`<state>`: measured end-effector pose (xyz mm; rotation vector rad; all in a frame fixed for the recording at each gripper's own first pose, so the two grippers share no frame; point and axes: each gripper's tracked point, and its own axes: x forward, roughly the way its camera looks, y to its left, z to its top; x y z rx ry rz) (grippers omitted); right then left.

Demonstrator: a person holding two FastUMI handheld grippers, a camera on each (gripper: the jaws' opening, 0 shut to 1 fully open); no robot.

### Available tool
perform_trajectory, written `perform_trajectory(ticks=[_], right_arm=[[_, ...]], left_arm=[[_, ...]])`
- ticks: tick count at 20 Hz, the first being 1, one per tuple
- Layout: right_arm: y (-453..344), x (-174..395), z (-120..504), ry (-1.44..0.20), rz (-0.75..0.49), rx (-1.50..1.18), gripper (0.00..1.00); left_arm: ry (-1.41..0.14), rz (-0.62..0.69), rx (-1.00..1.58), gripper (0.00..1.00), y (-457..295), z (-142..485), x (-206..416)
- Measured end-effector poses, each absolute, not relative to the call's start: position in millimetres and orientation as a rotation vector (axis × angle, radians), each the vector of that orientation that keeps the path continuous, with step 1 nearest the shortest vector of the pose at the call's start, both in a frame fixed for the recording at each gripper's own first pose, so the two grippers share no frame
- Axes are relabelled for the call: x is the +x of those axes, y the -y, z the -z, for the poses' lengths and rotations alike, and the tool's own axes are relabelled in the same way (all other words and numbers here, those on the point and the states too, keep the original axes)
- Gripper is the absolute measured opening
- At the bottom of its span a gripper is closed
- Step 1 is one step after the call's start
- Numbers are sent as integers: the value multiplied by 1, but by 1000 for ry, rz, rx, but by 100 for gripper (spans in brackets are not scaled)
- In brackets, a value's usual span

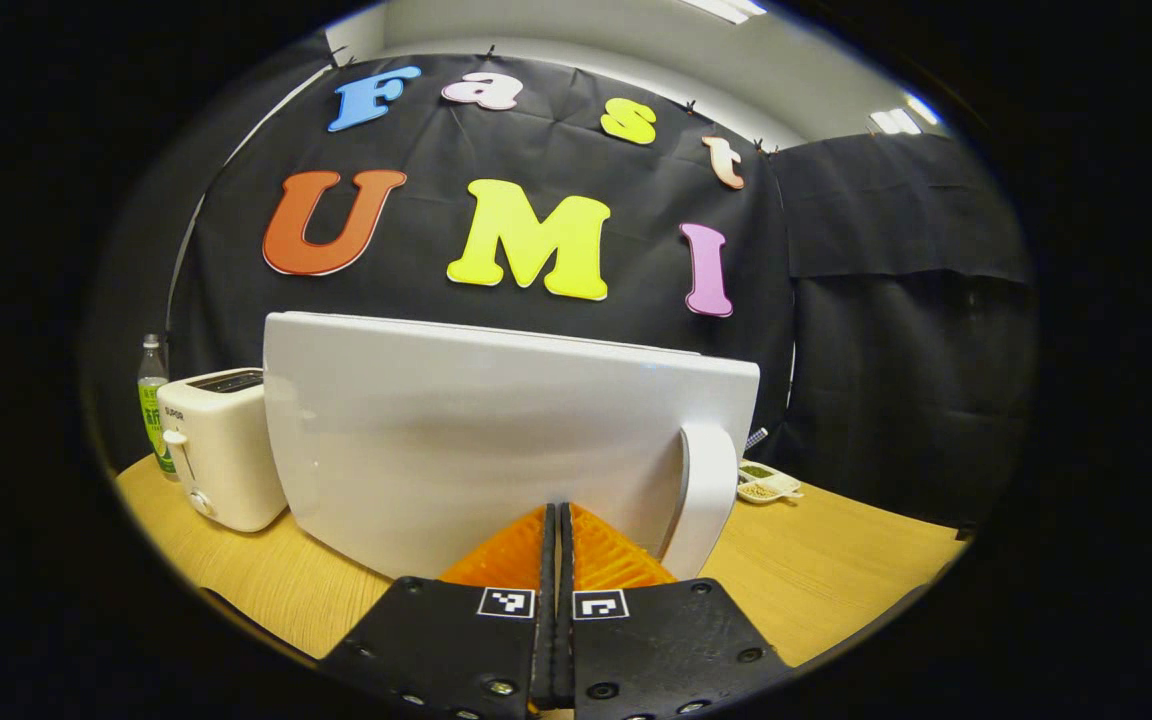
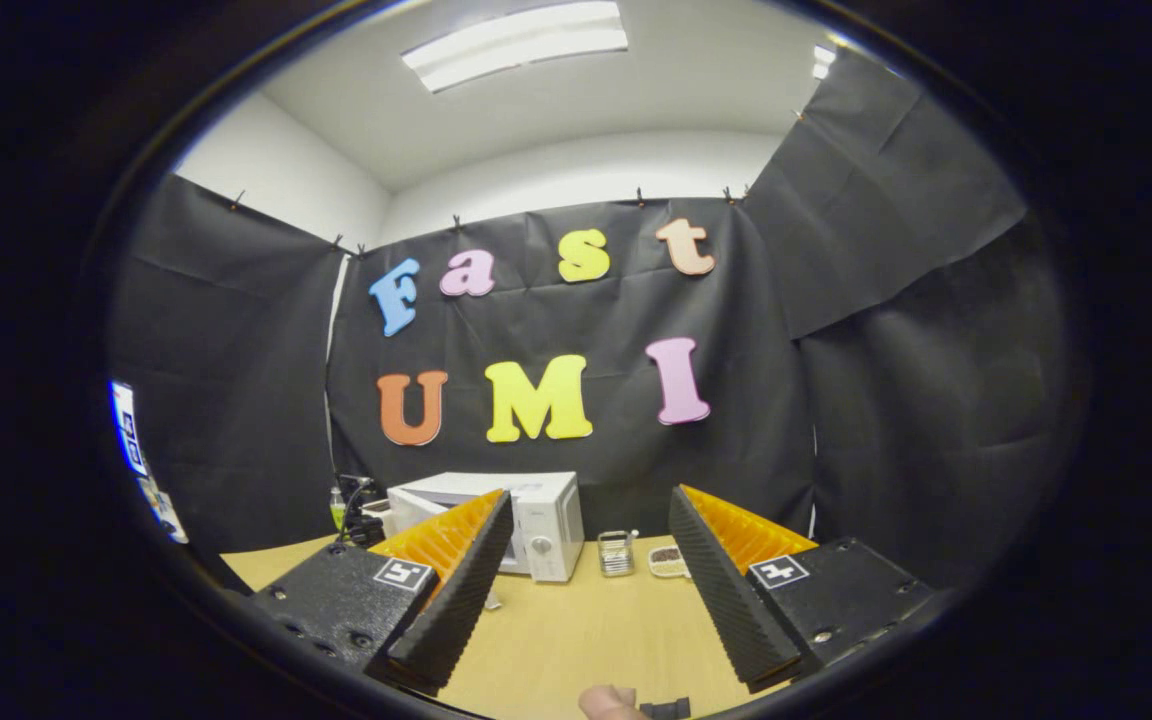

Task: Open the microwave oven with the left hand, put the food in, and close the microwave oven.

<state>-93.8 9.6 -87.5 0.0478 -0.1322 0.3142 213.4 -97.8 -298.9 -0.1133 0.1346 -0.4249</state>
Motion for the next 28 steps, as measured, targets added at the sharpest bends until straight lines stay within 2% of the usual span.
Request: perform_trajectory(ticks=[3,4,5,6,7,8,14,15,18,19,23,24,25,26,27,28], right_arm=[[-5,-80,94,120,-307,41,100],[-1,-74,96,119,-295,31,100],[1,-66,97,120,-278,19,100],[4,-61,98,123,-261,6,100],[6,-57,101,125,-248,-3,100],[9,-56,107,121,-243,-8,89],[9,-33,123,63,-249,8,90],[11,-31,125,55,-244,11,100],[14,-35,127,43,-242,30,100],[15,-36,129,37,-237,28,90],[14,-44,129,18,-225,33,90],[13,-46,131,13,-226,34,100],[12,-48,131,7,-226,36,90],[11,-51,132,-1,-227,37,90],[9,-54,132,-6,-230,38,100],[8,-58,133,-10,-235,42,100]], left_arm=[[-131,389,-107,0,107,298,236],[-137,383,-112,16,111,298,243],[-137,378,-119,0,116,297,251],[-137,377,-125,0,121,295,257],[-143,379,-133,16,130,296,264],[-150,385,-135,0,139,297,269],[-206,305,-120,1,165,312,308],[-229,293,-134,0,166,315,304],[-225,311,-139,1,167,310,307],[-236,319,-153,2,166,312,307],[-331,302,-169,0,158,323,296],[-357,299,-180,0,156,324,290],[-368,299,-185,0,153,322,281],[-368,297,-187,1,150,318,272],[-371,295,-184,0,145,311,264],[-366,296,-184,0,140,304,253]])
